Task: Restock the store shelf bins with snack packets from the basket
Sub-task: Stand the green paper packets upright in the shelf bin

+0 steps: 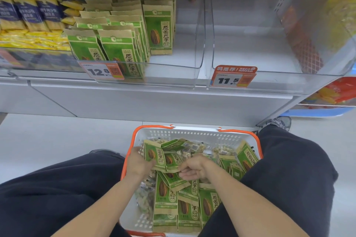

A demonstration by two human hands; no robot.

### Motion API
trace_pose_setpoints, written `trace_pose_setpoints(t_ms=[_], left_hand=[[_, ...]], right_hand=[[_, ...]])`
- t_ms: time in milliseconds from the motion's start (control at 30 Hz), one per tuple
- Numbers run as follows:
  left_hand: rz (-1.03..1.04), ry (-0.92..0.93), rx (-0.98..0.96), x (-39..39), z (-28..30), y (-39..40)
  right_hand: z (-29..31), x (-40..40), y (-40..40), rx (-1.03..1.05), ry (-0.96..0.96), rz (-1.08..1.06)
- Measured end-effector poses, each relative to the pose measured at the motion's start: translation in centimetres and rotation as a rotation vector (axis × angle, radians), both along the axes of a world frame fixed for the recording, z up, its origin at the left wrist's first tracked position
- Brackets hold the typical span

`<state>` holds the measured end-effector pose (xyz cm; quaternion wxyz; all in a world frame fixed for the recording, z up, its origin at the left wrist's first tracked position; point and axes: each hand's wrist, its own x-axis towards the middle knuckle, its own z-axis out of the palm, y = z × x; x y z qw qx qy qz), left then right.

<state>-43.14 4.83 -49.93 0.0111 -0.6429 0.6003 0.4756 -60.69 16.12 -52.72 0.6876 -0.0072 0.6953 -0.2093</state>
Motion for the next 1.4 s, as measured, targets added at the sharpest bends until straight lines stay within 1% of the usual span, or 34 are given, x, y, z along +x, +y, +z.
trace_pose_setpoints(t_ms=[100,133,233,300,400,500,600,667,767,900,967,1067,1167,1233,1333,1400], left_hand=[[-0.063,-0.015,0.237,-0.2,1.7,0.0],[-0.096,-0.02,0.278,0.0,2.0,0.0],[-0.123,0.0,0.344,0.1,2.5,0.0],[-0.115,0.03,0.372,-0.1,2.9,0.2],[-0.13,0.064,0.389,-0.8,3.4,0.7],[-0.204,0.09,0.399,-1.8,4.2,1.2],[-0.157,0.226,0.484,-3.3,5.6,1.9],[-0.101,0.313,0.487,-4.5,6.6,2.2],[-0.044,0.408,0.433,-6.1,8.6,2.9],[0.011,0.477,0.277,-7.6,11.2,4.1],[0.022,0.504,0.268,-7.9,12.0,4.1],[-0.007,0.528,0.314,-8.2,13.2,3.9],[-0.128,0.596,0.472,-8.3,13.9,4.3],[-0.199,0.653,0.542,-8.3,14.1,4.4],[-0.26,0.722,0.55,-8.3,14.6,4.1],[-0.298,0.704,0.471,-8.6,15.0,4.1]], right_hand=[[1.3,-0.6,0.0,0.02,-0.071,0.15],[2.0,-0.9,0.0,0.023,-0.066,0.219],[4.4,-1.9,0.0,0.001,0.061,0.456],[5.9,-2.9,0.7,-0.035,0.12,0.516],[8.0,-4.4,2.6,-0.108,0.136,0.49],[9.4,-5.6,4.5,-0.224,0.111,0.37],[9.7,-6.2,6.0,-0.31,0.083,0.288],[9.5,-6.6,6.5,-0.356,0.083,0.225],[10.0,-6.9,6.7,-0.448,0.079,0.158],[11.6,-7.2,6.6,-0.569,0.08,0.08],[12.5,-7.4,6.5,-0.636,0.083,0.047],[13.5,-7.5,6.0,-0.69,0.084,0.038],[13.7,-6.9,5.5,-0.688,0.103,0.062],[13.6,-6.7,5.4,-0.675,0.156,0.042],[14.0,-6.6,5.3,-0.692,0.276,0.082],[14.3,-6.4,5.0,-0.717,0.368,0.18]])
